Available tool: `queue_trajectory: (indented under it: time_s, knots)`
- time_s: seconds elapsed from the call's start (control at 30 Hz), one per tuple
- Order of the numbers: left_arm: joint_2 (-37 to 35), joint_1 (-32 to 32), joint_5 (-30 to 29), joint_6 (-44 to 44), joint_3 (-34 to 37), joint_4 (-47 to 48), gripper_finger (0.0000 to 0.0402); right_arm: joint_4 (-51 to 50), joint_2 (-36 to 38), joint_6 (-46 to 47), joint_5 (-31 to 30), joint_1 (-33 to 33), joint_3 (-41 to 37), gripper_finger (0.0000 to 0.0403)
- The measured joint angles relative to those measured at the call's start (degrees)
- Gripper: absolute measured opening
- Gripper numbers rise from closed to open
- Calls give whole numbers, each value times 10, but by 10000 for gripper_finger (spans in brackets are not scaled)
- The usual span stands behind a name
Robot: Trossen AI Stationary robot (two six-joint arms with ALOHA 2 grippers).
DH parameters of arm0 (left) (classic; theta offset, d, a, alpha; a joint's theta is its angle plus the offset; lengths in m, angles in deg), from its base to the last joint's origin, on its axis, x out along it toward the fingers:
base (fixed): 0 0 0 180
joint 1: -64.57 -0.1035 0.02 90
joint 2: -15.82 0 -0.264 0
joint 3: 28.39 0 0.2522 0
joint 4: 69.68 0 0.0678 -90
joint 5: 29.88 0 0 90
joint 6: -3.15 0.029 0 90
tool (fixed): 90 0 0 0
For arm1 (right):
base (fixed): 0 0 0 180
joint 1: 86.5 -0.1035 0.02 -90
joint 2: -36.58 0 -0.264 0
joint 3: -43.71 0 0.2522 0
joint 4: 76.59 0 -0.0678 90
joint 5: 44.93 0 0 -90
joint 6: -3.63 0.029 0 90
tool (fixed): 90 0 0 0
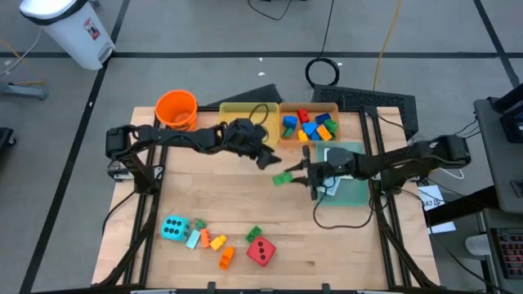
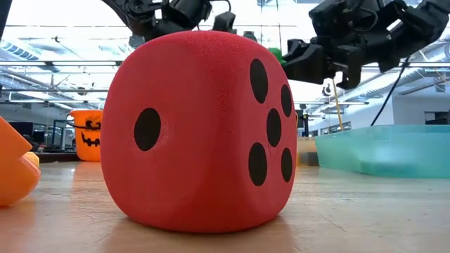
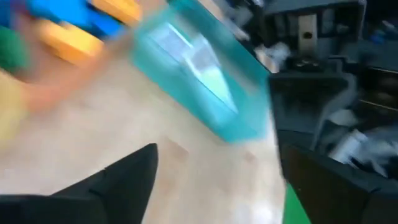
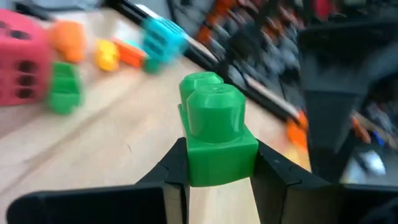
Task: Pick & Place Toys
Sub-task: Put the green game piece into the orange bin, then put the light blue game piece into the orange bin
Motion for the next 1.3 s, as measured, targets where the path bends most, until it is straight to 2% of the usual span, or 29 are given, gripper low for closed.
queue_trajectory:
  time_s: [0.23,0.33,0.47,0.53,0.63,0.7,0.8,0.9,1.07,1.17,1.3]
  knots:
    - [0,-14,-104,36,0,-1,293,-132,90,96,-181,89,0,83]
    - [1,-2,-161,34,0,2,285,-160,95,133,-227,143,0,84]
    - [1,13,-200,35,0,2,286,-207,82,180,-268,215,0,90]
    - [1,18,-208,35,0,2,286,-226,76,193,-231,251,0,90]
    - [1,26,-212,35,0,2,285,-219,57,211,-125,286,0,89]
    - [1,29,-212,35,0,2,286,-202,37,213,-87,296,0,89]
    - [1,30,-212,35,0,2,290,-175,3,188,-77,302,0,96]
    - [1,30,-213,38,0,2,291,-138,-28,183,-75,301,0,122]
    - [1,31,-211,46,0,6,290,-103,-47,187,-76,287,0,200]
    - [1,32,-188,51,0,15,293,-104,-42,193,-76,270,0,251]
    - [-25,29,-144,49,1,88,294,-111,-19,188,-76,255,0,303]
